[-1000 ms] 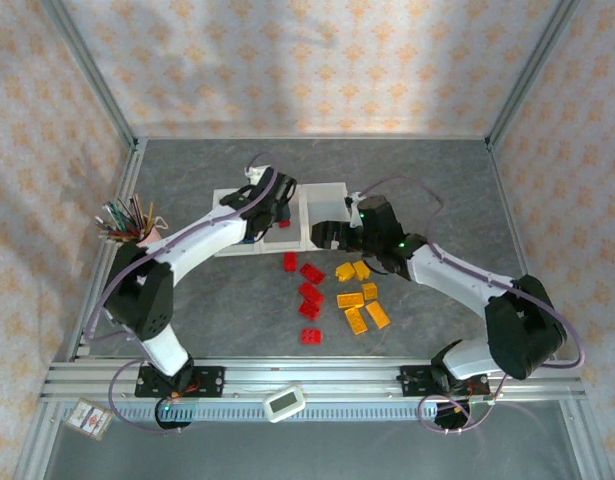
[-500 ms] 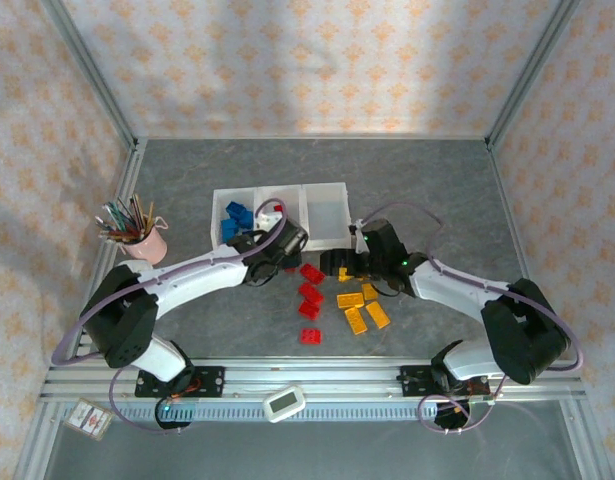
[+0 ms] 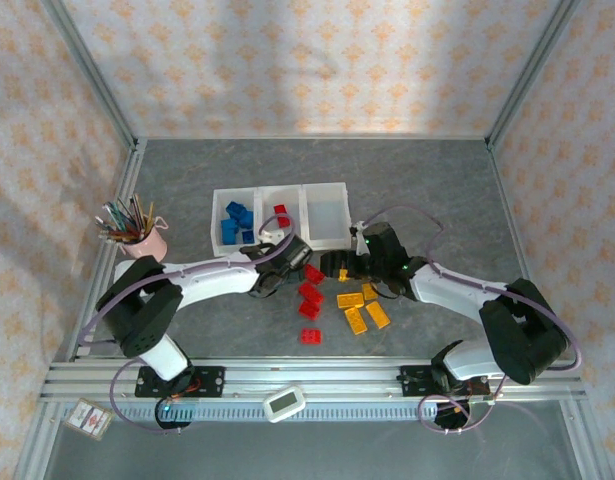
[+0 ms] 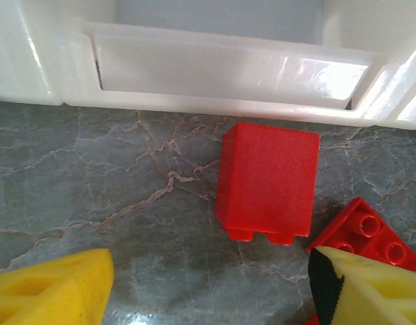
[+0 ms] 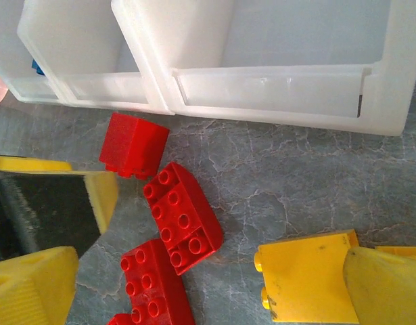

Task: Sort the legos into containers by color
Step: Pick up the lego from the center of the table.

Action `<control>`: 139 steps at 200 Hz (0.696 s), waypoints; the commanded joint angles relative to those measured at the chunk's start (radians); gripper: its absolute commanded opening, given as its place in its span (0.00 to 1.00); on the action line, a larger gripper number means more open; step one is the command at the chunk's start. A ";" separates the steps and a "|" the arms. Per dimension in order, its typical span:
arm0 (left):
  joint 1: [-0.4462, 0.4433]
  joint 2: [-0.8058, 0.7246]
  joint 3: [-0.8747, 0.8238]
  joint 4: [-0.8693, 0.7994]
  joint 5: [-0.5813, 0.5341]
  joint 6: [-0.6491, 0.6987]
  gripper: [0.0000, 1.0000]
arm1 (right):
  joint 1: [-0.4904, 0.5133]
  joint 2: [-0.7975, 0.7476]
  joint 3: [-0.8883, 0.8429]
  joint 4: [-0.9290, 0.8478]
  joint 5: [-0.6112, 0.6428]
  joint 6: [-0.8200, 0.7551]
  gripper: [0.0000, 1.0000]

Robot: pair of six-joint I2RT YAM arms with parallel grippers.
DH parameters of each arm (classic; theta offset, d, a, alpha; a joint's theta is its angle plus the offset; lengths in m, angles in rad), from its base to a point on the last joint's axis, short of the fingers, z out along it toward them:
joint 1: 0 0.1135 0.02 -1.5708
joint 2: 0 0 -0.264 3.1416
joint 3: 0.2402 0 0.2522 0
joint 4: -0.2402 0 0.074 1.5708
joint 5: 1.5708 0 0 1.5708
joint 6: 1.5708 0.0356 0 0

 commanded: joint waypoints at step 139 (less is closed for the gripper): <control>0.038 0.158 0.109 0.083 -0.038 0.035 0.42 | -0.008 -0.004 0.009 0.008 0.033 -0.030 1.00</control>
